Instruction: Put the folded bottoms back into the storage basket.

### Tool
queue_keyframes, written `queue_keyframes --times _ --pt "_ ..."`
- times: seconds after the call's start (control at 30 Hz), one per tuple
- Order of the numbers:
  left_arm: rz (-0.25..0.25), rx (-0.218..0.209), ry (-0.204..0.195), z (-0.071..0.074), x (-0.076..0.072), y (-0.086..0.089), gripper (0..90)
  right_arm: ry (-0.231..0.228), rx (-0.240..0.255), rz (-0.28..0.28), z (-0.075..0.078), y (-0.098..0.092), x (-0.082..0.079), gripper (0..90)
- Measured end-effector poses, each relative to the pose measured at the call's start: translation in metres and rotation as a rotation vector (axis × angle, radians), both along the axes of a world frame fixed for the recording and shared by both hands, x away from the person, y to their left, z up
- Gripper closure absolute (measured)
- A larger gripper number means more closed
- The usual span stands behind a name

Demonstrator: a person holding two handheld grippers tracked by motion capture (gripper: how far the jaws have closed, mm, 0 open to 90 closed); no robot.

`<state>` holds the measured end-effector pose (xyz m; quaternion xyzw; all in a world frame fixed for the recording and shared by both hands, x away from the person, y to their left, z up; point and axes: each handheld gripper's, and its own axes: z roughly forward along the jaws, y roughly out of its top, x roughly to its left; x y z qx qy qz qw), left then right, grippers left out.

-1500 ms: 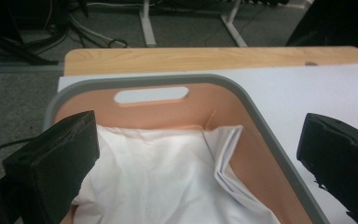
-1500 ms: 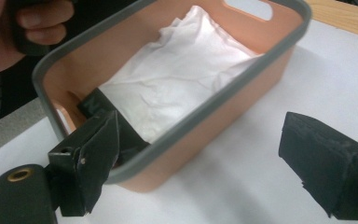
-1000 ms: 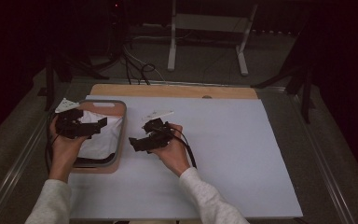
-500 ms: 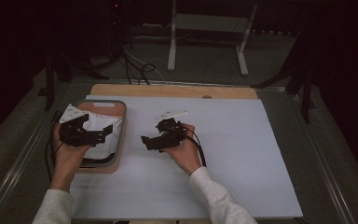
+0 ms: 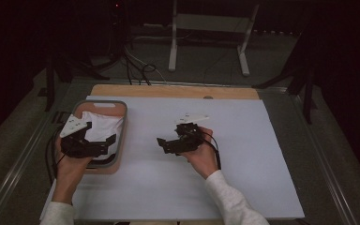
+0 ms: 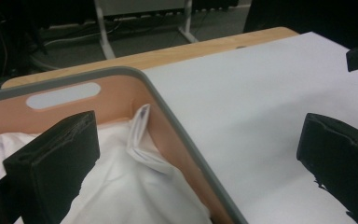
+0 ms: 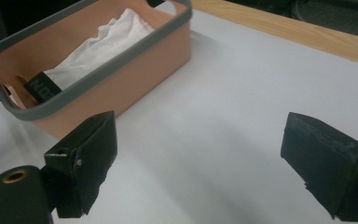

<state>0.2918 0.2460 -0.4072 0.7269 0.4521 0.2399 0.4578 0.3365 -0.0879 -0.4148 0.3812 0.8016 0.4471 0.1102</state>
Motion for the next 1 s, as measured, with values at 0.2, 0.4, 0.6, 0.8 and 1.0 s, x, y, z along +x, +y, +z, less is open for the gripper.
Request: queue_keyframes --times 0.2,0.4,0.6,0.8,1.0 --pt "-0.008 -0.004 -0.024 -0.006 -0.017 -0.005 0.2 -0.018 0.012 -0.053 -0.007 -0.044 -0.017 11.1" --pt "-0.002 -0.018 -0.056 -0.011 -0.029 -0.009 0.2 -0.070 0.013 -0.115 -0.016 -0.090 -0.047 11.2" --pt "-0.018 -0.012 -0.080 -0.013 -0.035 -0.011 0.2 -0.079 0.042 -0.194 -0.032 -0.139 -0.071 11.2" --pt "-0.008 -0.026 -0.102 -0.013 -0.040 -0.007 0.2 -0.107 0.093 -0.270 -0.042 -0.175 -0.090 11.4" --pt "0.003 -0.029 -0.097 -0.018 -0.042 -0.004 0.2 -0.151 0.077 -0.299 -0.046 -0.191 -0.105 11.3"
